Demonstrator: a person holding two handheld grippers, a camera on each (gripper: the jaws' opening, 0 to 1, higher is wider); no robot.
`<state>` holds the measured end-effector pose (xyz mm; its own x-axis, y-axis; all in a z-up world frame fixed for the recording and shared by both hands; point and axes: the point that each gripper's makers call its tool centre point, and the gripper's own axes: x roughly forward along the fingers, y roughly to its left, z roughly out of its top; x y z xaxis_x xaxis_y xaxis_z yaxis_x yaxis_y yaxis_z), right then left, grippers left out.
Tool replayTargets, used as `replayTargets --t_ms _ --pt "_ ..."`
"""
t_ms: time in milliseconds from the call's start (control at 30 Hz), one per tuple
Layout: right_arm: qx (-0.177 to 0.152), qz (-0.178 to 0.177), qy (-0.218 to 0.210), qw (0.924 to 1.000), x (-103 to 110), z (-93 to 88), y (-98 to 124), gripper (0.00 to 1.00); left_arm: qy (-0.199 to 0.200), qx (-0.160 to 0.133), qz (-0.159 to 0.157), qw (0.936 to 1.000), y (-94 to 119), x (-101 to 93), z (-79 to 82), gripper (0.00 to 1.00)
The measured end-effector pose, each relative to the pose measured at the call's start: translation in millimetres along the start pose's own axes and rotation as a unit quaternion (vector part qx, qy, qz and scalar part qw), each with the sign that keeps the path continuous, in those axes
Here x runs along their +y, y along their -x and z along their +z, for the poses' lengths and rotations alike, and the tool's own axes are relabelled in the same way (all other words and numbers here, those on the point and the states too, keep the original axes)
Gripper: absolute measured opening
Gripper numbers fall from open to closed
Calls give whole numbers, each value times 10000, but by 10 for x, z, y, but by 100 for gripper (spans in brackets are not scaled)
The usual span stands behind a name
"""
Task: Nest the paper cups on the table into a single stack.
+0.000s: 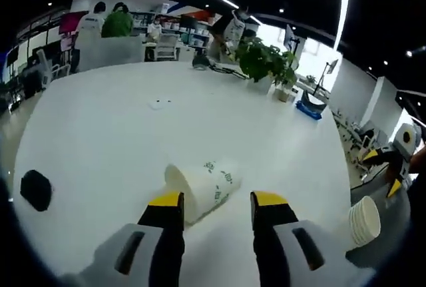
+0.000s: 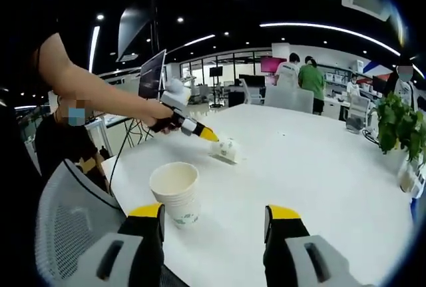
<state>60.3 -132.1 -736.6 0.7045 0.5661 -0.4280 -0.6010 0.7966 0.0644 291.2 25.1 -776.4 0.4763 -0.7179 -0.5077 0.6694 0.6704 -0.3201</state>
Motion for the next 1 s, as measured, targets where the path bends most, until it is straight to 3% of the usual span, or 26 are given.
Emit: replayTargets --t_ms 233,400,500,600,800,1000 --pt "60 -32 -20 10000 -4 -22 -5 60 1038 -526 -261 9929 -111 212 122 28" --pt "82 -108 -39 9999 -30 -30 -2 59 1349 -653 -387 9880 -160 158 144 23" --pt "94 -172 -33 9998 -47 -35 -2 59 1510 -707 -482 9848 -181 73 159 15" --pt "102 -218 -41 9997 -65 -38 -2 58 1596 -720 -547 9830 -194 55 157 4" --pt "78 -279 -18 9996 -81 -29 2 58 1769 -925 -850 9762 -106 -92 251 0" --pt "73 -253 95 9996 -52 -24 2 57 1564 -893 -1030 9782 30 -303 277 0"
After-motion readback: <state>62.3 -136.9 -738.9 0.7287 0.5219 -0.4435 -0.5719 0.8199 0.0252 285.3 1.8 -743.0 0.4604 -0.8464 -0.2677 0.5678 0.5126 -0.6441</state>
